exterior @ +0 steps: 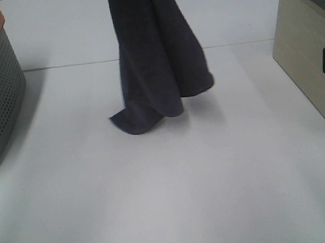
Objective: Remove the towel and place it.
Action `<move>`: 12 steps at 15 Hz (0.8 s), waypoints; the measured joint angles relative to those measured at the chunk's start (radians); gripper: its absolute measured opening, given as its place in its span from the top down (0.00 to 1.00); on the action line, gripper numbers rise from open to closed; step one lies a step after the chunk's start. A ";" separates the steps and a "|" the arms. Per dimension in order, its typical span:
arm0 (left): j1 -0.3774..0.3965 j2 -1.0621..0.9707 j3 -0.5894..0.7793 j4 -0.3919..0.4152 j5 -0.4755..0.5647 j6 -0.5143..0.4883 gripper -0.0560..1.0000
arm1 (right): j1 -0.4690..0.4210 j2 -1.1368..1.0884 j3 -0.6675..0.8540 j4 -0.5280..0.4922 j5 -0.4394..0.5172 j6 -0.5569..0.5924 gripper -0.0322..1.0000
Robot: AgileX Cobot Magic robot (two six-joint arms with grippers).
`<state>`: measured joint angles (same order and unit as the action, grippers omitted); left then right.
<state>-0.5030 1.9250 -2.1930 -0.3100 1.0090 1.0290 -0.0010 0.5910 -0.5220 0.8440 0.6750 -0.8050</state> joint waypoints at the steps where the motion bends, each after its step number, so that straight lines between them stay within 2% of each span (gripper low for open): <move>1: -0.003 0.006 0.000 -0.002 0.007 -0.006 0.95 | 0.000 0.032 0.000 0.032 -0.004 -0.026 0.24; 4: -0.004 0.024 0.000 -0.023 0.023 -0.014 0.95 | 0.000 0.119 0.000 0.093 -0.019 -0.060 0.24; 6: -0.004 0.028 0.000 -0.027 0.022 -0.014 0.95 | 0.000 0.157 0.000 0.173 -0.021 -0.130 0.24; 8: -0.004 0.028 0.000 -0.030 0.030 -0.014 0.95 | 0.000 0.205 0.000 0.273 -0.022 -0.247 0.24; 9: -0.004 0.028 0.000 -0.030 0.031 -0.014 0.95 | 0.000 0.251 0.000 0.351 -0.022 -0.373 0.24; 12: -0.004 0.028 0.000 -0.030 0.031 0.009 0.95 | 0.000 0.372 0.000 0.529 -0.016 -0.620 0.24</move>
<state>-0.5070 1.9530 -2.1930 -0.3400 1.0400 1.0380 -0.0010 0.9630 -0.5220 1.3730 0.6590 -1.4250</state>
